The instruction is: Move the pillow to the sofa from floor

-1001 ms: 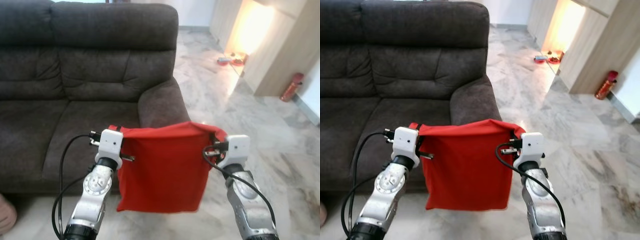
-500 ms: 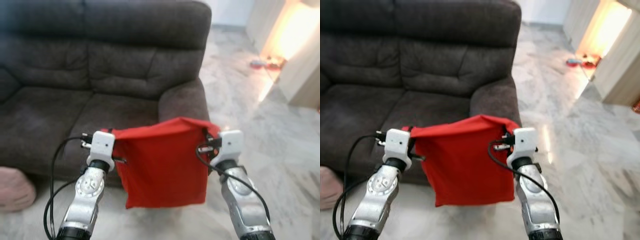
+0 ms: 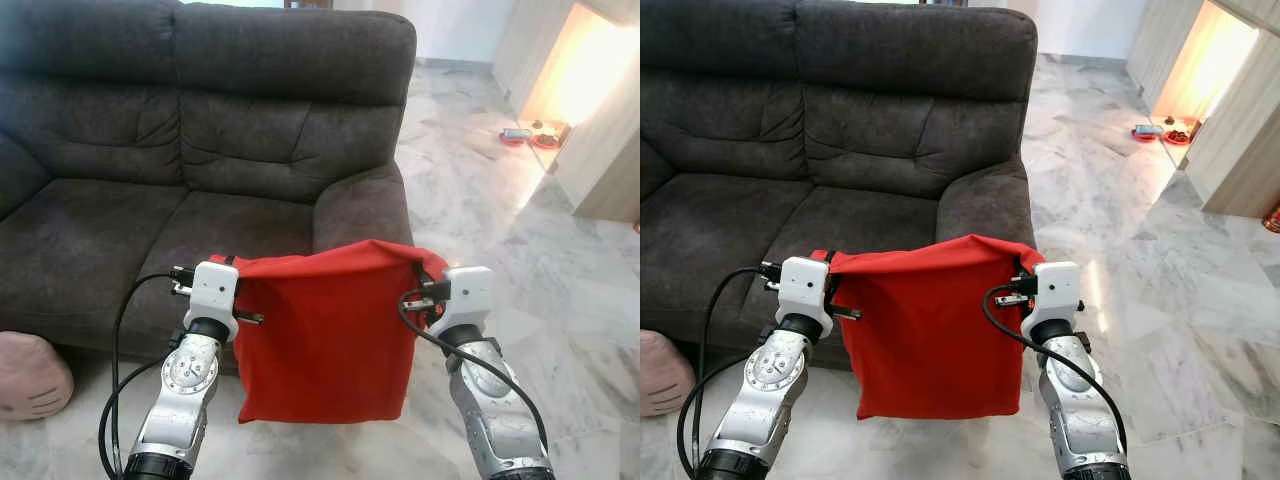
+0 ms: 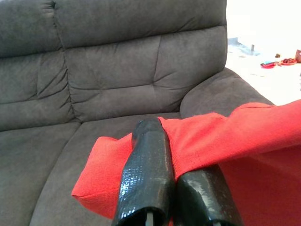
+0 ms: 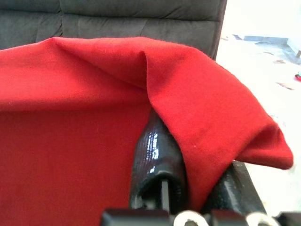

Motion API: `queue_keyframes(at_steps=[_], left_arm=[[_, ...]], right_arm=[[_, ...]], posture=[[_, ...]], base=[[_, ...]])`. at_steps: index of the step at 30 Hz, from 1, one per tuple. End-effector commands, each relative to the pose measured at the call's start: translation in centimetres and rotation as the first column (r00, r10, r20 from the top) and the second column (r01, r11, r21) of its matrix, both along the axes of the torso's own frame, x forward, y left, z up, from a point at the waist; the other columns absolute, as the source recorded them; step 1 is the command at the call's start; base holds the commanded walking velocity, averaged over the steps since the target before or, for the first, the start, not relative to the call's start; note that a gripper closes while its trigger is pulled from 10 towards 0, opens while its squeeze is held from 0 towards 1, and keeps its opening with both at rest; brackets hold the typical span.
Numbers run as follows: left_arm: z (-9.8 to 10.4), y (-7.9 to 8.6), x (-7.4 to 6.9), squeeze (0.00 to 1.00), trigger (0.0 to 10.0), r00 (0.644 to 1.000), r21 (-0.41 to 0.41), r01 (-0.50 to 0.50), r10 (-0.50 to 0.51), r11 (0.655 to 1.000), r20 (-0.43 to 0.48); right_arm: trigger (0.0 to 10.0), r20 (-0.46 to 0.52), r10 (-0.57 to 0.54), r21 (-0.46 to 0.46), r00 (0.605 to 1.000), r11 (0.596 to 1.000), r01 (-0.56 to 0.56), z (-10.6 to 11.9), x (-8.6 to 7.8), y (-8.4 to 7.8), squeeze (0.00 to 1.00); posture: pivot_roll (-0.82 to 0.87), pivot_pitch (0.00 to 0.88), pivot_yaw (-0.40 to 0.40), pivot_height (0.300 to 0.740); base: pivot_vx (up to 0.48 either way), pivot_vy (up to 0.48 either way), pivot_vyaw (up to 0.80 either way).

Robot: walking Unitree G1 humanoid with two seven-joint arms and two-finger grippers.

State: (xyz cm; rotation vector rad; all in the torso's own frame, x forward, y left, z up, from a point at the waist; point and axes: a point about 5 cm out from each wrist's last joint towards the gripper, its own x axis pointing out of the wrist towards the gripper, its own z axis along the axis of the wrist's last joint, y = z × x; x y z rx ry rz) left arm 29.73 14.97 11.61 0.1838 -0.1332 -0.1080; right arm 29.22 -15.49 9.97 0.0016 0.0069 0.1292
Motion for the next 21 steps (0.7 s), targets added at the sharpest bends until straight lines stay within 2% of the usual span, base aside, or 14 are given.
queue_keyframes(at_steps=[1, 6, 7, 8, 11, 13, 17, 21], left_arm=[[2.8, -0.1, 0.3, 0.00, 10.0, 0.991, 0.017, -0.011, 0.008, 1.000, 0.130], [4.5, 0.0, 0.3, 0.00, 10.0, 0.976, 0.081, -0.039, 0.020, 0.996, 0.216], [5.6, 0.0, 0.3, 0.00, 10.0, 0.964, 0.104, -0.050, 0.021, 0.993, 0.266], [5.6, 0.0, 0.3, 0.00, 10.0, 0.964, 0.104, -0.050, 0.021, 0.993, 0.266], [7.1, 0.2, 0.1, 0.00, 10.0, 0.942, 0.158, -0.082, 0.025, 0.984, 0.334], [8.2, 0.4, -0.1, 0.00, 10.0, 0.927, 0.156, -0.096, 0.031, 0.983, 0.374], [8.6, 0.4, -0.2, 0.00, 10.0, 0.923, 0.152, -0.103, 0.037, 0.983, 0.382], [10.4, -0.1, -0.6, 0.00, 10.0, 0.905, 0.125, -0.087, 0.026, 0.988, 0.425]], right_arm=[[10.0, 0.076, -0.031, 0.009, 0.997, 0.999, 0.030, 1.7, 0.5, -0.6, 0.00], [10.0, 0.101, -0.039, 0.010, 0.994, 0.999, 0.038, 2.2, 0.5, -0.7, 0.00], [10.0, 0.145, -0.056, 0.017, 0.988, 0.998, 0.054, 3.3, 0.6, -0.8, 0.00], [10.0, 0.145, -0.056, 0.017, 0.988, 0.998, 0.054, 3.3, 0.6, -0.8, 0.00], [10.0, 0.223, -0.072, 0.047, 0.972, 0.997, 0.063, 5.4, 0.6, -0.9, 0.00], [10.0, 0.261, -0.070, 0.039, 0.963, 0.997, 0.062, 6.7, 0.6, -0.9, 0.00], [10.0, 0.282, -0.080, 0.044, 0.956, 0.997, 0.070, 7.2, 0.6, -1.0, 0.00], [10.0, 0.368, -0.107, 0.070, 0.924, 0.994, 0.087, 10.1, 0.6, -1.0, 0.00]], posture=[[0.05, 0.018, -0.062, 0.740], [0.05, 0.014, -0.061, 0.740], [0.05, 0.014, -0.060, 0.740], [0.05, 0.014, -0.060, 0.740], [0.05, 0.005, -0.057, 0.740], [0.04, 0.001, -0.056, 0.740], [0.05, 0.000, -0.055, 0.740], [0.05, 0.000, -0.051, 0.740]], base=[[0.000, 0.000, 0.00], [0.000, 0.000, 0.00], [0.000, 0.000, 0.00], [0.000, 0.000, 0.00], [0.000, 0.000, 0.00], [0.000, 0.000, 0.00], [0.000, 0.000, 0.00], [0.000, 0.000, 0.00]])
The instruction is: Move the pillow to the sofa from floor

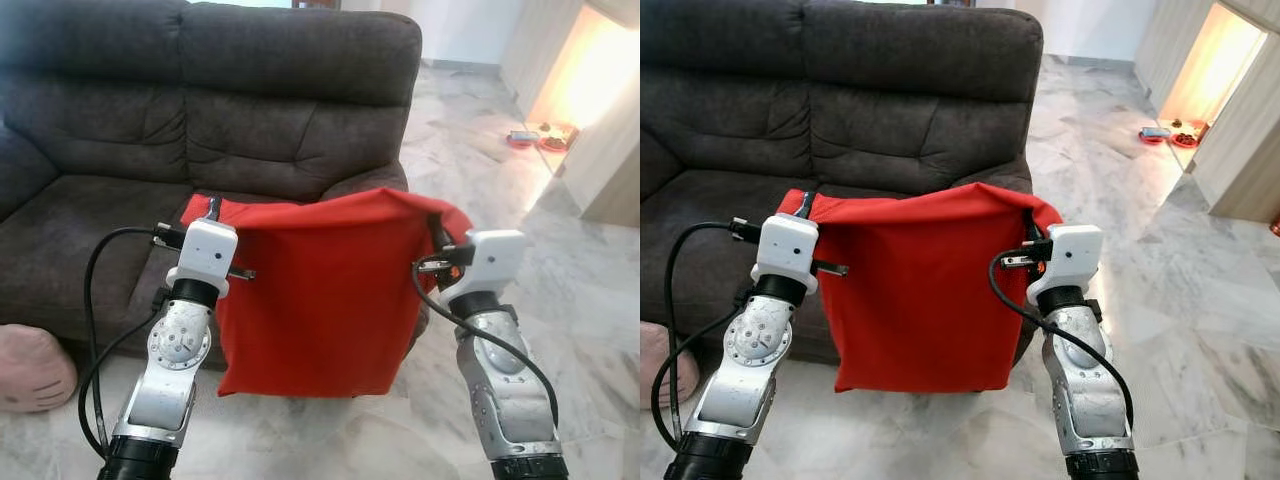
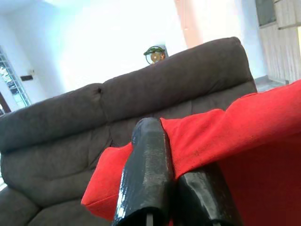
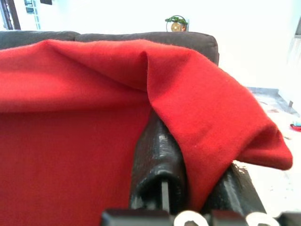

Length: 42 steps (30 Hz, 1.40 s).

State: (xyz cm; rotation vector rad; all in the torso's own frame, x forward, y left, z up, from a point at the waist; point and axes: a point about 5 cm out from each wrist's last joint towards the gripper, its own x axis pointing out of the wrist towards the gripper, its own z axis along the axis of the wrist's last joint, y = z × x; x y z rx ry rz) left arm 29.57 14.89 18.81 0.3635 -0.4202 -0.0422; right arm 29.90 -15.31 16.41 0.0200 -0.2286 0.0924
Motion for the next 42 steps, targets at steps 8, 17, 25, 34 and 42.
queue_keyframes(at_steps=[8, 17, 25, 34, 42], left_arm=[[6.8, -0.3, -0.6, 0.00, 10.0, 0.971, -0.026, 0.013, -0.006, 1.000, 0.238], [8.3, -0.2, -0.6, 0.00, 10.0, 0.964, -0.026, 0.003, 0.004, 1.000, 0.265], [7.0, -0.1, -0.4, 0.00, 10.0, 0.980, -0.042, 0.000, 0.008, 0.999, 0.198], [3.4, -0.8, -0.1, 0.00, 10.0, 0.999, -0.087, 0.022, -0.019, 0.996, 0.038], [2.8, -1.1, -0.1, 0.00, 10.0, 0.999, -0.097, 0.030, -0.028, 0.995, 0.015]], right_arm=[[10.0, 0.267, -0.056, 0.058, 0.962, 0.997, 0.042, 7.2, -0.2, -0.5, 0.00], [10.0, 0.285, -0.053, 0.065, 0.957, 0.997, 0.036, 8.2, -0.3, -0.3, 0.00], [10.0, 0.255, -0.048, 0.067, 0.966, 0.997, 0.032, 7.6, -0.2, -0.2, 0.00], [10.0, 0.147, -0.064, 0.056, 0.987, 0.997, 0.057, 5.0, 0.0, -0.5, 0.00], [10.0, 0.069, -0.093, 0.058, 0.993, 0.994, 0.089, 2.8, 0.1, -1.1, 0.00]], posture=[[0.05, 0.000, -0.053, 0.740], [0.05, 0.000, -0.055, 0.740], [0.06, 0.003, -0.057, 0.740], [0.05, 0.014, -0.057, 0.740], [0.06, 0.019, -0.057, 0.740]], base=[[0.000, 0.000, 0.00], [0.157, 0.000, 0.00], [0.293, 0.000, 0.00], [0.000, 0.000, 0.00], [0.000, 0.000, 0.00]])
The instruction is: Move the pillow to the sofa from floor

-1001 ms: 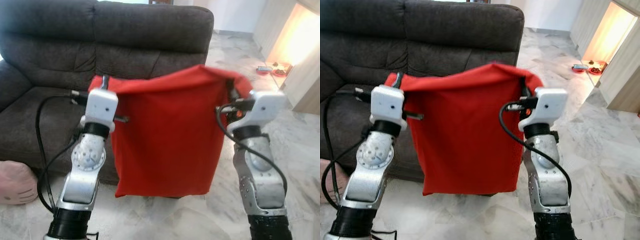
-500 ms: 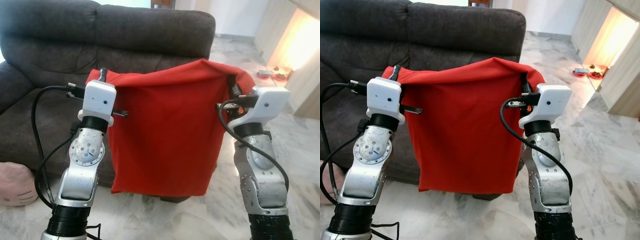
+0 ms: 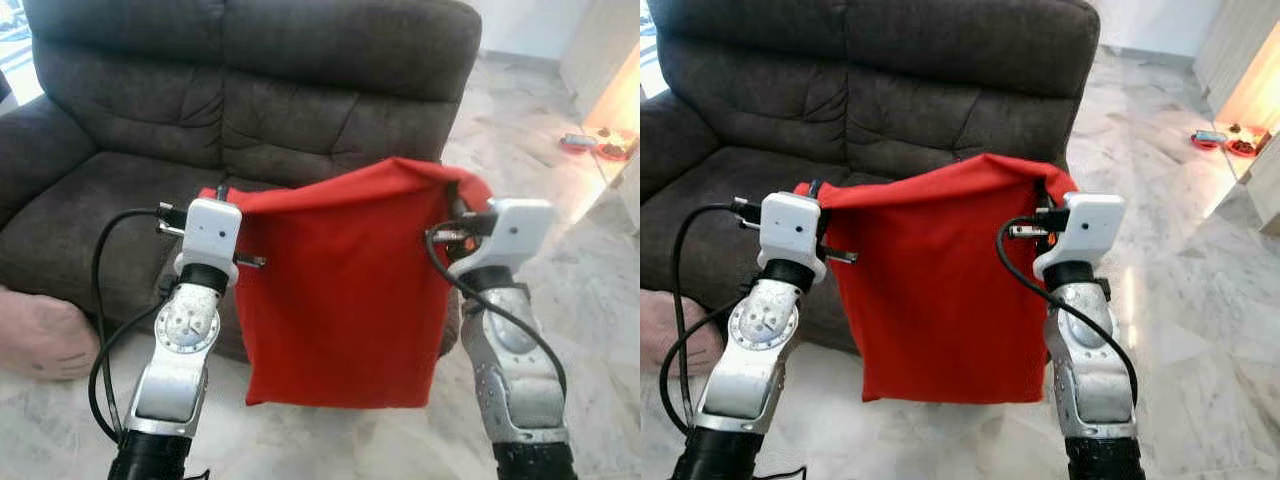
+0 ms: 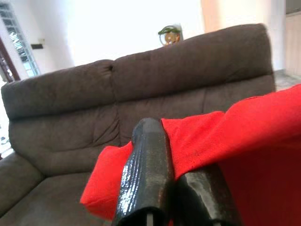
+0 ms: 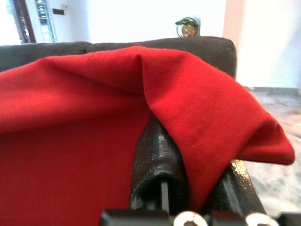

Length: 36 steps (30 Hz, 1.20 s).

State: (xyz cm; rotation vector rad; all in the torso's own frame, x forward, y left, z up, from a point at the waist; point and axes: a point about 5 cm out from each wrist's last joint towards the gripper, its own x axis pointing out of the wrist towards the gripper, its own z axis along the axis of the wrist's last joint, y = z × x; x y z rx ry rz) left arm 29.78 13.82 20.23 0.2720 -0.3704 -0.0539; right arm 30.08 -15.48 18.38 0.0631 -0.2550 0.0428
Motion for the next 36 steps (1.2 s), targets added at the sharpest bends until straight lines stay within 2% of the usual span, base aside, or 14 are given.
queue_keyframes(at_steps=[1, 8, 20, 27, 36], left_arm=[[1.3, 0.1, -0.3, 0.00, 10.0, 0.998, -0.012, 0.004, -0.003, 1.000, 0.065], [1.1, 0.2, -0.2, 0.00, 10.0, 0.998, -0.011, 0.001, 0.000, 1.000, 0.057], [1.1, 0.1, -0.2, 0.00, 10.0, 0.999, -0.010, 0.008, -0.008, 1.000, 0.053], [1.2, 0.1, -0.2, 0.00, 10.0, 0.998, -0.011, 0.006, -0.006, 1.000, 0.056], [1.2, 0.2, -0.2, 0.00, 10.0, 0.998, -0.011, 0.001, 0.000, 1.000, 0.056]], right_arm=[[10.0, 0.041, -0.051, 0.006, 0.998, 0.999, 0.051, 0.7, -0.1, -1.1, 0.00], [10.0, 0.019, -0.070, 0.011, 0.997, 0.998, 0.070, -0.1, 0.0, -1.5, 0.00], [10.0, 0.015, -0.096, 0.033, 0.995, 0.995, 0.096, -0.2, 0.0, -1.7, 0.00], [10.0, 0.011, -0.100, 0.033, 0.995, 0.994, 0.100, -0.2, 0.2, -1.8, 0.00], [10.0, 0.012, -0.105, 0.030, 0.994, 0.994, 0.105, -0.2, 0.2, -1.7, 0.00]], posture=[[0.06, 0.018, -0.056, 0.740], [0.06, 0.018, -0.054, 0.740], [0.06, 0.018, -0.051, 0.740], [0.06, 0.020, -0.052, 0.740], [0.06, 0.018, -0.054, 0.740]], base=[[0.000, 0.000, 0.00], [0.000, 0.036, 0.00], [0.000, 0.313, 0.00], [0.000, 0.319, -0.68], [0.000, 0.321, 0.00]])
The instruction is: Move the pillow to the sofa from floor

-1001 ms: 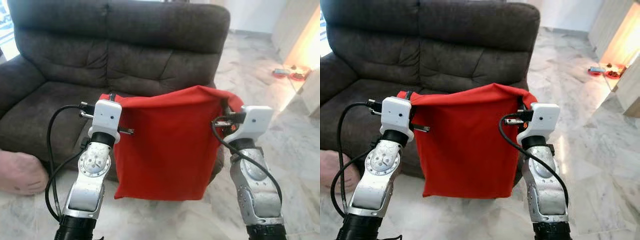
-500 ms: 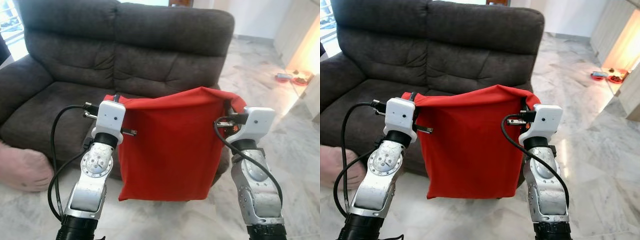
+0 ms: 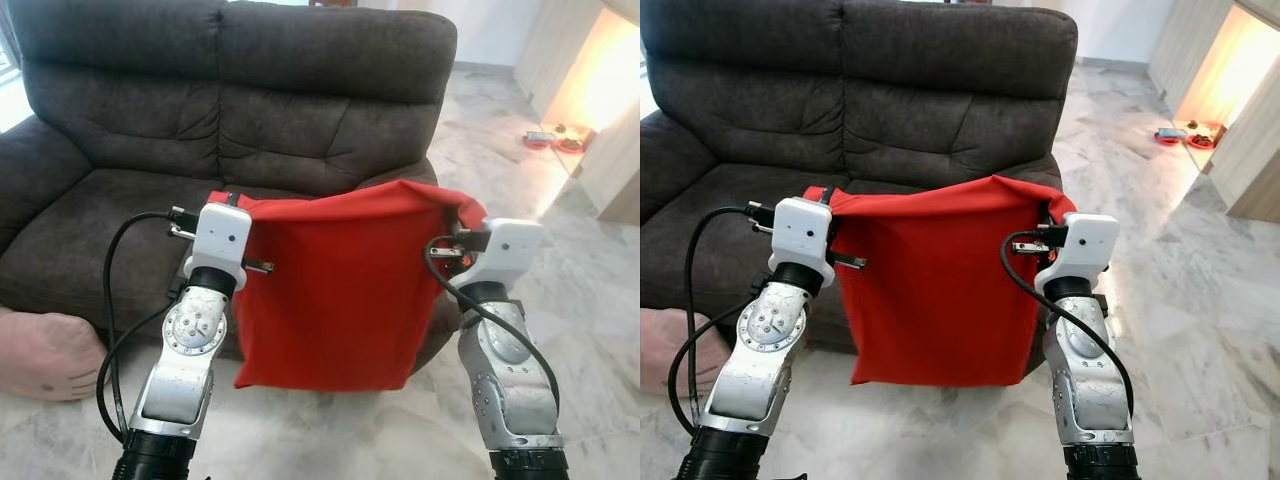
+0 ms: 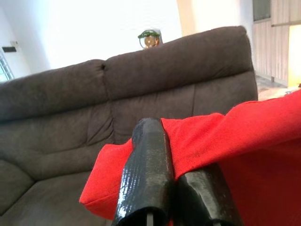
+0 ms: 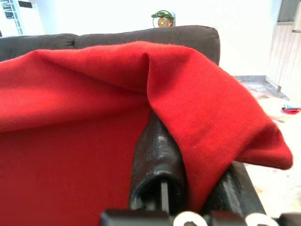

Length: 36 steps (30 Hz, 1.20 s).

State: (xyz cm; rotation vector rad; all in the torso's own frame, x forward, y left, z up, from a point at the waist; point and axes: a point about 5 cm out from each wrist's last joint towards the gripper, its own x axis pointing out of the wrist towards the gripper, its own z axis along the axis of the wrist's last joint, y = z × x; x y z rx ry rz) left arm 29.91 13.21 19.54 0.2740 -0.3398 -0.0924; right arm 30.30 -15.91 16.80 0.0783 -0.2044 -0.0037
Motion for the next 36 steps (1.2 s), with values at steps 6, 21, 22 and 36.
queue_keyframes(at_steps=[6, 21, 22, 36], left_arm=[[1.9, 0.8, -0.3, 0.00, 10.0, 0.995, -0.022, -0.033, 0.035, 0.999, 0.088], [1.8, 0.8, -0.2, 0.00, 10.0, 0.996, -0.021, -0.037, 0.038, 0.999, 0.084], [1.7, 0.7, -0.2, 0.00, 10.0, 0.996, -0.010, -0.037, 0.038, 0.999, 0.082], [1.8, -1.3, -0.6, 0.00, 10.0, 0.997, -0.064, 0.041, -0.036, 0.997, 0.066]], right_arm=[[10.0, 0.067, -0.065, 0.007, 0.996, 0.998, 0.064, 1.5, 0.1, -1.2, 0.00], [10.0, 0.064, -0.062, 0.004, 0.996, 0.998, 0.062, 1.6, 0.1, -1.2, 0.00], [10.0, 0.064, -0.060, 0.003, 0.996, 0.998, 0.060, 1.6, 0.2, -1.2, 0.00], [10.0, 0.063, -0.036, -0.004, 0.997, 0.999, 0.037, 1.6, 0.2, -0.7, 0.00]], posture=[[0.06, 0.017, -0.053, 0.740], [0.05, 0.016, -0.055, 0.740], [0.05, 0.015, -0.055, 0.740], [0.05, 0.018, -0.056, 0.740]], base=[[0.000, 0.372, 0.00], [0.000, 0.385, 0.00], [0.000, 0.000, 0.00], [0.000, 0.000, 0.00]])
